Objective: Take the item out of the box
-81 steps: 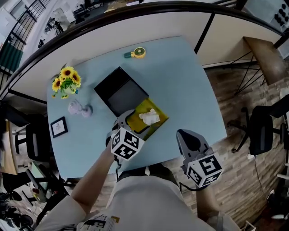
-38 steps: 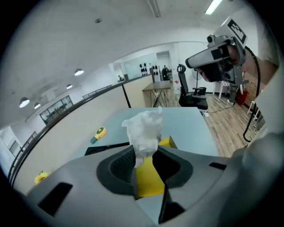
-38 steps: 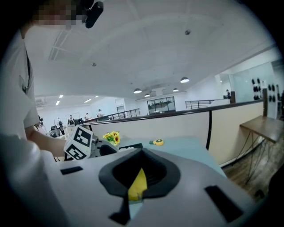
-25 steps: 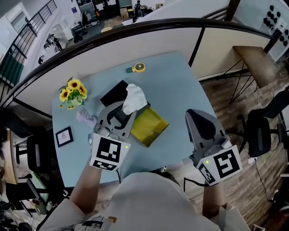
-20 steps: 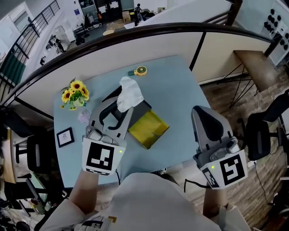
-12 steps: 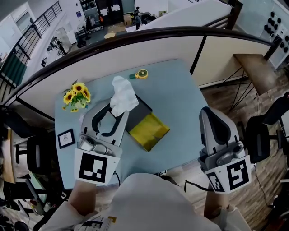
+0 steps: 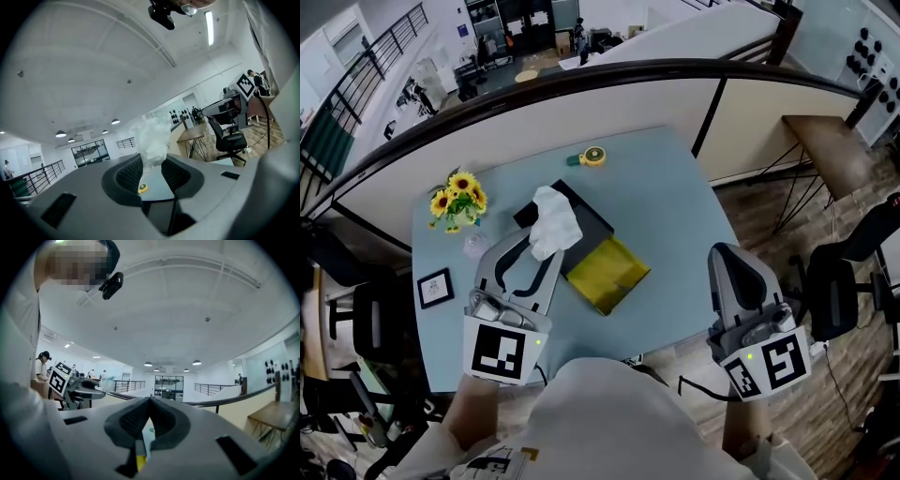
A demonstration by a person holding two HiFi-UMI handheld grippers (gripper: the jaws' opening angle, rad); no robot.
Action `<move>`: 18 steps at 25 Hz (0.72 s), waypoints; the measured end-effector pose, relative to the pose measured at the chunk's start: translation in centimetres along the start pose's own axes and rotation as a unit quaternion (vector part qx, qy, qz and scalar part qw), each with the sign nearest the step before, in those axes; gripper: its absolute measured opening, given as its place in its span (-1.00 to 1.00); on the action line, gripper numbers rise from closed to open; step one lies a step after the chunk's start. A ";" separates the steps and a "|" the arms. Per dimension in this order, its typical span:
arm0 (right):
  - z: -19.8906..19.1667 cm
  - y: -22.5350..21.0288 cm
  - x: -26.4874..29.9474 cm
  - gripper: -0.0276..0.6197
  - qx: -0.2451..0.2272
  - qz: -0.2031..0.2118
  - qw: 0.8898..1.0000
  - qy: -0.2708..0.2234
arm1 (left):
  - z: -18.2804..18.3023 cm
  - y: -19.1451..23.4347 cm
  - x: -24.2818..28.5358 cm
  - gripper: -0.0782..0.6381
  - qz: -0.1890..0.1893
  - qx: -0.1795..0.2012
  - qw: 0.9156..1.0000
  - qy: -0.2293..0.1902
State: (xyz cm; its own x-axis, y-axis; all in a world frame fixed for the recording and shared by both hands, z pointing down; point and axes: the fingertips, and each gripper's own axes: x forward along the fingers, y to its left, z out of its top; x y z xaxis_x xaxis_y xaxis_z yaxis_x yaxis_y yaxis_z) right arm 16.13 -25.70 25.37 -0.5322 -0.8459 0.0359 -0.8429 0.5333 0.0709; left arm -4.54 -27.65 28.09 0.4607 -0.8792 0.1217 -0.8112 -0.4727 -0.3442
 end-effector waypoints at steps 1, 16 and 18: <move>-0.6 0.2 0.0 -0.91 0.004 0.002 1.000 0.007 | -0.6 -0.1 -0.1 -0.43 0.000 -0.003 1.000 0.007; -5.7 1.2 0.7 -0.91 0.027 0.020 0.998 0.060 | -5.0 -2.2 -0.1 -0.42 -0.022 -0.010 0.998 0.058; -5.8 1.3 0.7 -0.91 0.028 0.020 0.998 0.060 | -4.9 -2.3 -0.1 -0.42 -0.023 -0.006 0.998 0.057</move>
State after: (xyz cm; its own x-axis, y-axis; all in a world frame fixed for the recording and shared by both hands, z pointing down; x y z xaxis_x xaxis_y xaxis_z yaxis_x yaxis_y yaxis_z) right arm 15.13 -25.65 31.22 -0.5557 -0.8164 0.1575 -0.8256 0.5641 0.0110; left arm -4.47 -26.74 33.45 0.4544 -0.8574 0.2417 -0.7950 -0.5127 -0.3242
